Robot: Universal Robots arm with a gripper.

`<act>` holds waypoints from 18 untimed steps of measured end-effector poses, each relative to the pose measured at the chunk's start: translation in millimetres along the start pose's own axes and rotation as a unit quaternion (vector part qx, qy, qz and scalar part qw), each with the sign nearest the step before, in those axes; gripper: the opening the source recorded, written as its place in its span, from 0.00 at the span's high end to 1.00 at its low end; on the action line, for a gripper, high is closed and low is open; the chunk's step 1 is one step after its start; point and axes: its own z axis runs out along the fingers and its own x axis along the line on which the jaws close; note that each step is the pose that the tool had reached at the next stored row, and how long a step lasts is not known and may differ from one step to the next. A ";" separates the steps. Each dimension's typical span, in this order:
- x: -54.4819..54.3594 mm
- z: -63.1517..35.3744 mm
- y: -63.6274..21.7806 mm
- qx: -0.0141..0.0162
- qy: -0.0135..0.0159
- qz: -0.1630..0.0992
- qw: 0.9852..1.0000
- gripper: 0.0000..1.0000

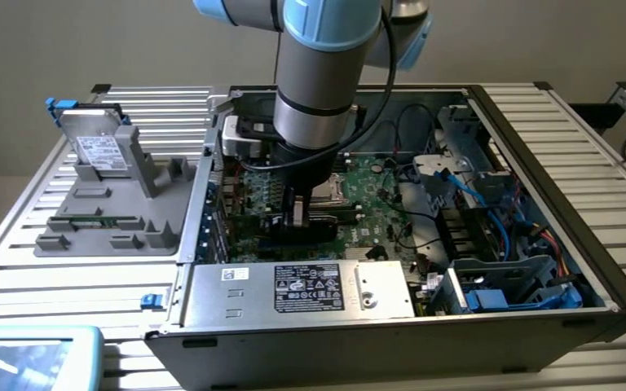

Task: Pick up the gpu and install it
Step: 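Insert the gpu into the slot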

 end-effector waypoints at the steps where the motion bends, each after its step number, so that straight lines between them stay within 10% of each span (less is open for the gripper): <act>1: 0.0 0.0 0.0 0.000 0.000 0.001 1.000 0.72; 18: -0.1 1.8 -0.2 0.000 -0.002 0.012 1.000 0.72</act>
